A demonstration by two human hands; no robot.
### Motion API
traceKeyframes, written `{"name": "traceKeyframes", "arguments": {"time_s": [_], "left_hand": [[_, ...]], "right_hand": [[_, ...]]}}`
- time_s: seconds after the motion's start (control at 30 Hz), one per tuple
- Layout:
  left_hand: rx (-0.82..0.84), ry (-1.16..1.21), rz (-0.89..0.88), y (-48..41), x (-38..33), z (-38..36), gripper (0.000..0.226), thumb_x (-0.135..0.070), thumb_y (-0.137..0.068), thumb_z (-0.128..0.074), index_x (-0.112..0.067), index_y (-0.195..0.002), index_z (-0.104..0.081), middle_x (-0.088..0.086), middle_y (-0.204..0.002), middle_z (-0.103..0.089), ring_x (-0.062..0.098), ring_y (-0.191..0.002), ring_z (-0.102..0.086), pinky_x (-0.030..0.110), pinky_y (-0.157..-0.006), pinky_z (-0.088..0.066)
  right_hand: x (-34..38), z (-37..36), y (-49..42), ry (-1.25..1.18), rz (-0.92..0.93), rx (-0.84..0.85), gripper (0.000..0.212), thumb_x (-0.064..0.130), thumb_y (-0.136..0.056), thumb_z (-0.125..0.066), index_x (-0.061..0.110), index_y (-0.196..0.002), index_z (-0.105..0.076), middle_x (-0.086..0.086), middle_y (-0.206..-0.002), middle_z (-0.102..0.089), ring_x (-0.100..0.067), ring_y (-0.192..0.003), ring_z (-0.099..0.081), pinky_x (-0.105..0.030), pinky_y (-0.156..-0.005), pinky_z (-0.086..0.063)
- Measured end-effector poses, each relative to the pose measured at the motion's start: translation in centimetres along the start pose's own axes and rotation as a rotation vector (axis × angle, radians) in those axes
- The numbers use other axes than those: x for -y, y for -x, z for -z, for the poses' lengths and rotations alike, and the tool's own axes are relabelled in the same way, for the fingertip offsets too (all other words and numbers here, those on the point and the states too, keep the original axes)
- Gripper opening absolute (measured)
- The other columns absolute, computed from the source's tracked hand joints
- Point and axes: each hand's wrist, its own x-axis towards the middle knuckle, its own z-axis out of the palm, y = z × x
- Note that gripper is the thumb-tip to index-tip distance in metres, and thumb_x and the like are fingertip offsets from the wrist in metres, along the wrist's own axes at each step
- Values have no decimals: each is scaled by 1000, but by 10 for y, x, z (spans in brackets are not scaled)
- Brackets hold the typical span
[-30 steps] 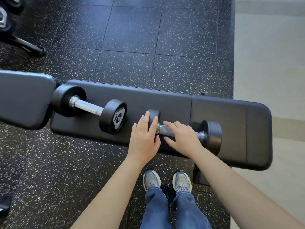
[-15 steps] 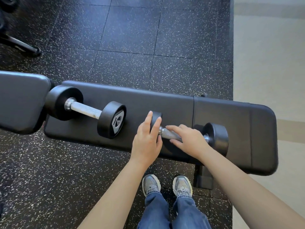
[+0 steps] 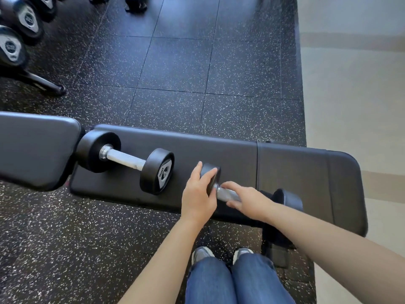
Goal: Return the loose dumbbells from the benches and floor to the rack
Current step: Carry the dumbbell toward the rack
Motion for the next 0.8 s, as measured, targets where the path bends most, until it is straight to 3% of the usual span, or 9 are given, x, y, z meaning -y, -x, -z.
{"name": "traceKeyframes", "arguments": {"time_s": [0.17, 0.33, 0.5, 0.63, 0.67, 0.73, 0.8], "left_hand": [[70, 20, 30, 2, -14, 38, 47, -3, -75, -65, -20, -118, -58, 4, -130, -50, 19, -118, -47, 23, -96, -33], [5, 38, -11, 14, -48, 97, 44, -3, -72, -70, -18, -113, -62, 5, -123, -57, 17, -115, -50, 8, -91, -26], [-49, 74, -68, 29, -94, 171, 43, -3, -70, -72, -18, -110, -65, 3, -120, -58, 15, -112, -53, 24, -98, -38], [-136, 124, -105, 46, -135, 229, 41, -2, -68, -73, -17, -106, -67, -4, -115, -56, 7, -108, -52, 14, -96, -35], [-158, 125, -110, 50, -144, 244, 41, -2, -67, -73, -18, -105, -68, -4, -115, -56, 6, -108, -51, 13, -96, -35], [-198, 134, -115, 61, -160, 273, 41, -3, -67, -73, -20, -104, -68, -6, -115, -57, 4, -107, -52, 10, -96, -35], [-240, 156, -114, 74, -174, 300, 42, -3, -67, -74, -22, -103, -68, -7, -113, -57, 2, -106, -53, 11, -96, -36]], "right_hand": [[33, -1, 26, -137, -32, 26, 47, 22, -89, -55, 25, -131, -35, -12, -122, -59, -26, -97, -57, -28, -80, -41], [83, 27, 60, -167, -18, 60, 49, 21, -88, -54, 27, -131, -31, -11, -121, -57, -18, -78, -52, -24, -72, -36], [144, 74, 110, -182, 57, 96, 58, 15, -86, -57, 24, -136, -27, -8, -127, -54, -20, -92, -57, -29, -86, -43], [192, 112, 154, -145, 142, 164, 65, 16, -86, -57, 27, -139, -21, -3, -106, -55, -7, -71, -53, -13, -65, -44], [203, 120, 165, -148, 161, 184, 69, 17, -86, -58, 28, -141, -18, -4, -109, -56, -8, -76, -56, -15, -70, -47], [226, 136, 186, -148, 210, 232, 78, 17, -86, -58, 32, -144, -9, -7, -126, -53, -20, -101, -59, -34, -92, -48], [248, 150, 205, -125, 285, 284, 84, 17, -86, -58, 36, -144, 1, -8, -131, -51, -22, -105, -58, -38, -97, -45]]}}
